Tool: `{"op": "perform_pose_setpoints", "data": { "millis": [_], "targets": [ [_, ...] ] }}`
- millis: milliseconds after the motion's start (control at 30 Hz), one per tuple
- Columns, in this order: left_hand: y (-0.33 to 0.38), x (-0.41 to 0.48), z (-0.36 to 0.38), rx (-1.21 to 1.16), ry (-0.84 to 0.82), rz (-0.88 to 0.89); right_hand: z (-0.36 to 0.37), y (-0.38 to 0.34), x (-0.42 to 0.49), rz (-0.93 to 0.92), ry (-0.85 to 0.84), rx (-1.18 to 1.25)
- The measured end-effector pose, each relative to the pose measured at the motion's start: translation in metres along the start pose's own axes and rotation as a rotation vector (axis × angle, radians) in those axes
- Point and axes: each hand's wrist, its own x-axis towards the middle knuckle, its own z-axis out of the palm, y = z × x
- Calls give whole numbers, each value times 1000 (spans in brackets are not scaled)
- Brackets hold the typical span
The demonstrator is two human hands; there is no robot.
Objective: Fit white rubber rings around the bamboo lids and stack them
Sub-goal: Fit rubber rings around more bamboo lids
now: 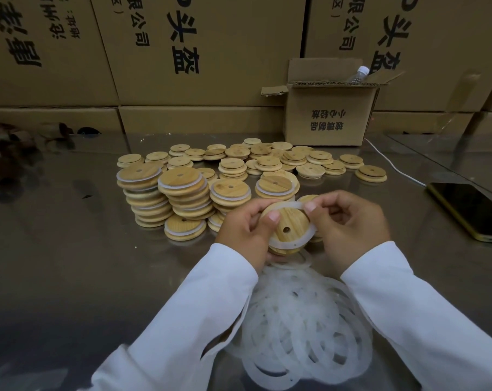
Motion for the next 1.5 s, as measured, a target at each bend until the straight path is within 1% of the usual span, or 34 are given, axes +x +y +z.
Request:
{"op": "perform_pose_setpoints", "data": {
  "millis": [100,200,300,367,500,667,867,1067,1200,1267,1367,1433,1500],
  "targets": [
    [0,1,0,91,21,46,1,-1,-2,-105,43,-86],
    [1,0,0,175,6,92,1,-1,-4,-241,76,-156],
    [1,-1,-1,168,8,91,0,-1,-4,-297,68,-156],
    [1,-1,-1,121,24,68,-1,0,-3,-271,27,-130],
    [1,0,-1,83,51,52,-2,1,-1,-113,-56,-23],
    [2,2,-3,46,37,74,-2,-1,3,11,-88,152],
    [0,2,-6,-71,-2,58,-5,-5,3,8,-116,192],
    [-2,5,-11,-194,-53,-6,-6,-6,4,-4,-116,152],
    [-3,5,-9,-291,-57,-40,-4,-7,3,7,-115,178],
    [-3,5,-7,-296,-41,-46,-3,-6,2,22,-80,205],
    [-3,6,-3,-345,42,-54,2,-3,-4,55,-18,231],
    [-3,7,-1,-384,97,-55,7,0,-8,44,9,180],
    [-1,7,1,-417,112,-69,11,2,-9,25,31,111]
  ]
}}
